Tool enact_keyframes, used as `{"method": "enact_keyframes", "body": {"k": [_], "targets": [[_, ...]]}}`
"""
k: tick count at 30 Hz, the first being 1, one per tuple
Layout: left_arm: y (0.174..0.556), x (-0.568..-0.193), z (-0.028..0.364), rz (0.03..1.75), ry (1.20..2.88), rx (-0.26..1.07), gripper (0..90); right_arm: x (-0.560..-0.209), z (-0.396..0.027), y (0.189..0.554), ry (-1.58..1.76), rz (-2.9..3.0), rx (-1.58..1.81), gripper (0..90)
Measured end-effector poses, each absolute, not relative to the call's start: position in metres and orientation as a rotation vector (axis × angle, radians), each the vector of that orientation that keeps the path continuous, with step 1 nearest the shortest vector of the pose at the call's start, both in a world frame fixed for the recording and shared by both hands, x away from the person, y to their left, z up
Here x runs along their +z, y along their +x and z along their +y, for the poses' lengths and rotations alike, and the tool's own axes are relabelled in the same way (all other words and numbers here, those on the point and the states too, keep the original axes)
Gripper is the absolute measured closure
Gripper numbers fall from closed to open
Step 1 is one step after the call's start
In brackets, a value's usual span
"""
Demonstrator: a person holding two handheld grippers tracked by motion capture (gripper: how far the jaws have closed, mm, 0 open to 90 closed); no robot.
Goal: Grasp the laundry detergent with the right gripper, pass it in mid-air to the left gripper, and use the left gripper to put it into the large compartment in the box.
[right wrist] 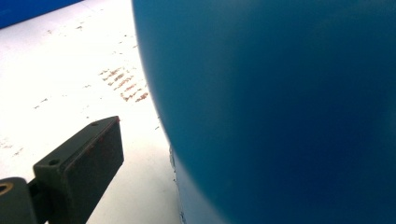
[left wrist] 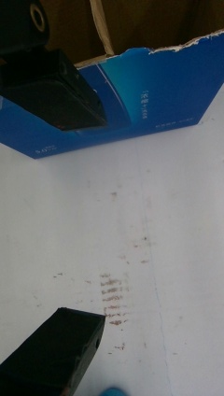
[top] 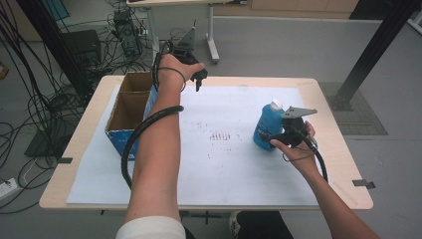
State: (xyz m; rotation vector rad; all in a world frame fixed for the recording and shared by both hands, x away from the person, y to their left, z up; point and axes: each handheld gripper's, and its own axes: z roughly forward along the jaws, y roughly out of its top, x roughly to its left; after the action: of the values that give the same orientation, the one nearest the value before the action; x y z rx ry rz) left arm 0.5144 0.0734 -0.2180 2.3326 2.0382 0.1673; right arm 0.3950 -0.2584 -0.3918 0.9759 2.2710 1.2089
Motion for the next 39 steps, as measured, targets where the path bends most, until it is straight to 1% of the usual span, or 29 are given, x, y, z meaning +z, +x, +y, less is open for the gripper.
{"method": "enact_keyframes", "body": {"k": [39], "targets": [[0.5148, -0.2144, 0.0734, 2.029, 2.328, 0.173, 6.6, -0.3899, -0.2591, 0.3957, 0.975, 2.269, 1.214, 1.9]]}}
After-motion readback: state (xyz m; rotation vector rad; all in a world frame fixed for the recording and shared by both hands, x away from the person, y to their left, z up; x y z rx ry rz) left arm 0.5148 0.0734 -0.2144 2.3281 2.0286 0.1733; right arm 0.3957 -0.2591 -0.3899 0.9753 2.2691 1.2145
